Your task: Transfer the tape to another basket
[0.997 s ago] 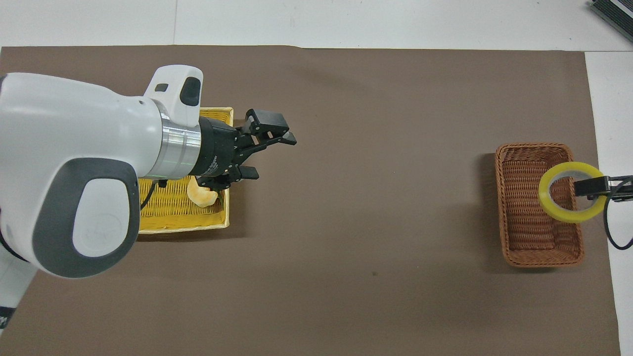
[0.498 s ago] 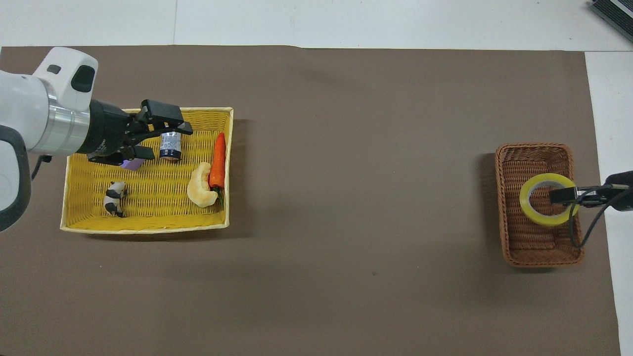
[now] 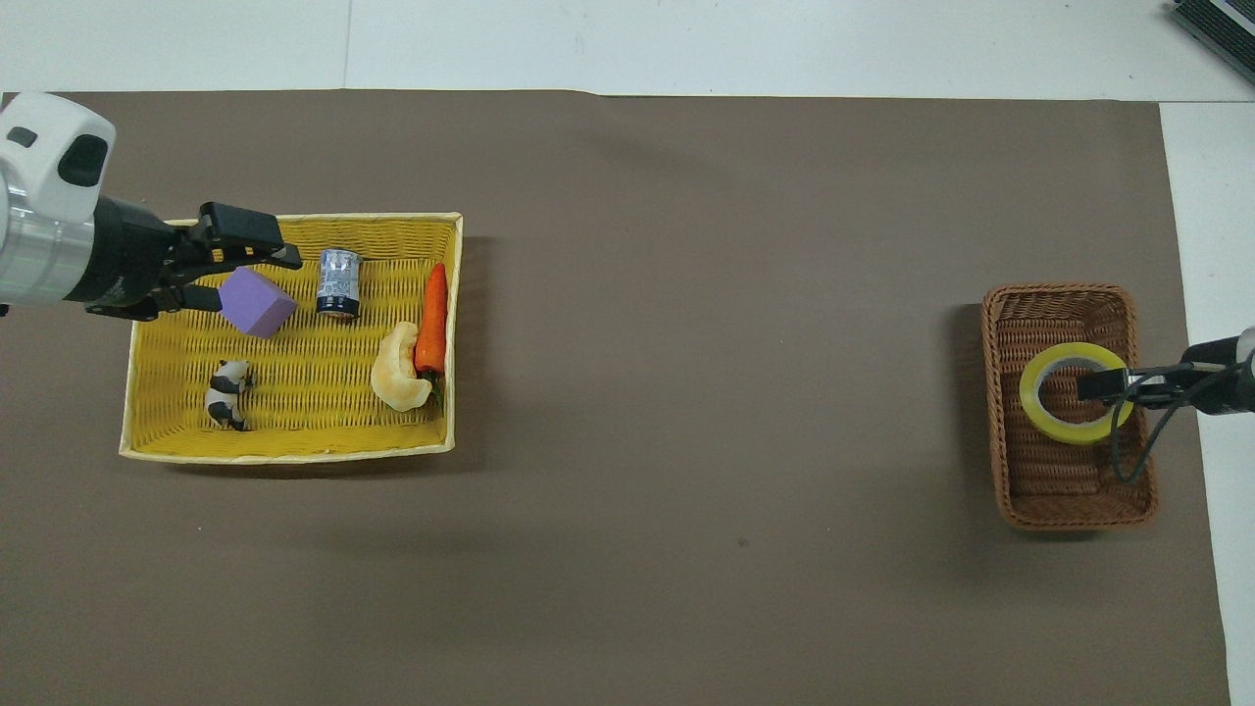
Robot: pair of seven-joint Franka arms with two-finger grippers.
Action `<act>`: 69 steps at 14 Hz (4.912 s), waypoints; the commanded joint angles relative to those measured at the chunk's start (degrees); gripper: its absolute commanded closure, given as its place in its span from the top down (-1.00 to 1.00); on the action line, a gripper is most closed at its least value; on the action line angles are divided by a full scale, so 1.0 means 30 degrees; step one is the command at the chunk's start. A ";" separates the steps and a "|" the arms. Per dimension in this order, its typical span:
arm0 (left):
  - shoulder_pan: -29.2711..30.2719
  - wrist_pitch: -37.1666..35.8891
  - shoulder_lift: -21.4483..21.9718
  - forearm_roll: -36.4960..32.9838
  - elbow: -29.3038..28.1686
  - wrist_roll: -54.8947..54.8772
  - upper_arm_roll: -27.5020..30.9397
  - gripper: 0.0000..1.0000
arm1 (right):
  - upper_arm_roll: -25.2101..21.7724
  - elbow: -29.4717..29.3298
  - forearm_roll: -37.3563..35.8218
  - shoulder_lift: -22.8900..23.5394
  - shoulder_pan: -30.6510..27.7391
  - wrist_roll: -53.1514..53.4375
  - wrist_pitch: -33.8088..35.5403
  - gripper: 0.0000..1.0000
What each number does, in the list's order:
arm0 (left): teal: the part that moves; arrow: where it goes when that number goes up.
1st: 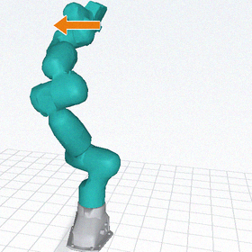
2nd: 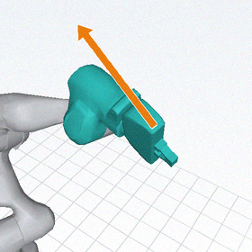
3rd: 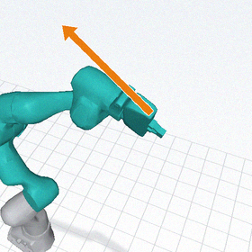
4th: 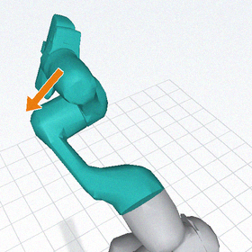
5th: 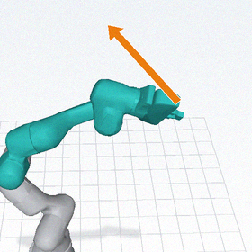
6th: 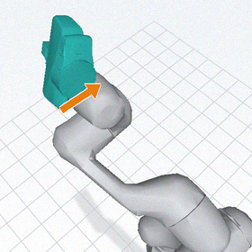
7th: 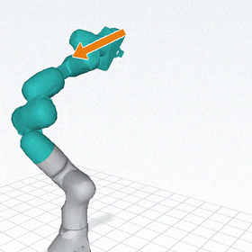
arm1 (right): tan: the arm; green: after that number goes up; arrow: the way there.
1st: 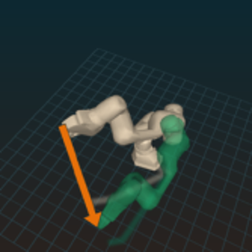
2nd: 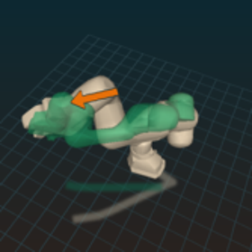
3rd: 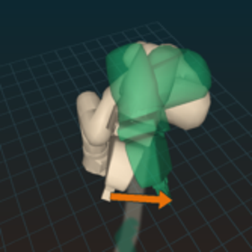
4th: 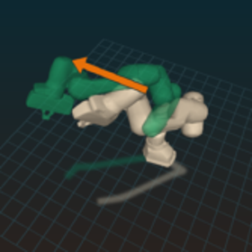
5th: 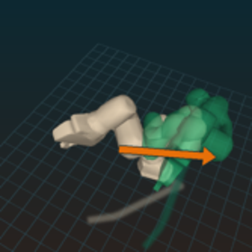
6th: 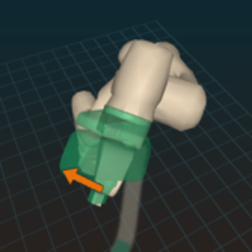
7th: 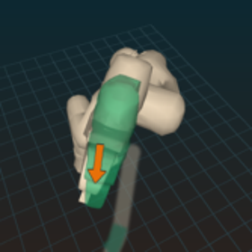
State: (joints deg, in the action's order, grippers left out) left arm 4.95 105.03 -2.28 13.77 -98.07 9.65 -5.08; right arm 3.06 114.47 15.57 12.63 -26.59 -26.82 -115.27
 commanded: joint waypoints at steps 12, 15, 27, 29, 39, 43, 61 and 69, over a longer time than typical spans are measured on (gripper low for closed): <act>0.0313 -0.6096 0.0260 -0.5234 0.3455 -0.2572 -0.0299 1.00 | 0.0326 -0.4054 -0.2371 -0.0866 0.1301 0.1608 0.1009 1.00; 0.0314 -0.5978 0.0261 -0.5175 0.3423 -0.2426 -0.0270 1.00 | 0.0297 -0.4027 -0.3485 -0.1803 0.2995 0.4331 0.1883 1.00; 0.0169 -0.6036 0.0232 -0.5116 0.3394 -0.2396 -0.0241 1.00 | 0.0443 -0.3265 -0.4954 -0.5202 0.9884 1.6874 0.4994 1.00; -0.0415 -0.5512 0.0231 -0.5321 0.3453 -0.2367 0.0050 1.00 | 0.0502 -0.3672 -0.4954 -0.5642 1.0441 1.7493 0.5226 1.00; -0.3173 -0.5860 0.0524 -0.5058 0.3132 -0.2631 0.2777 1.00 | -0.0988 -1.0208 -0.4895 -0.5995 0.9450 1.5828 1.1233 1.00; -0.3173 -0.5859 0.0583 -0.4091 0.3072 -0.2368 0.2719 1.00 | -0.2308 -0.9945 -0.4866 -0.6991 0.9272 1.5679 1.1380 1.00; -0.2734 -0.5743 0.0554 -0.4120 0.3131 -0.2396 0.3011 1.00 | -0.2428 -0.7689 -0.6244 -0.7226 0.9301 0.9086 1.1996 1.00; -0.2733 -0.5743 0.0554 -0.4120 0.3131 -0.2396 0.3011 1.00 | -0.2427 -0.7777 -0.5950 -0.7197 0.9155 0.9263 1.2025 1.00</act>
State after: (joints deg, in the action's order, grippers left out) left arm -3.33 88.03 -1.56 0.76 -88.07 2.50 3.86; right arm -4.45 89.76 -1.90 -7.90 1.30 1.23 -77.84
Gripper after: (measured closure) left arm 0.000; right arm 0.000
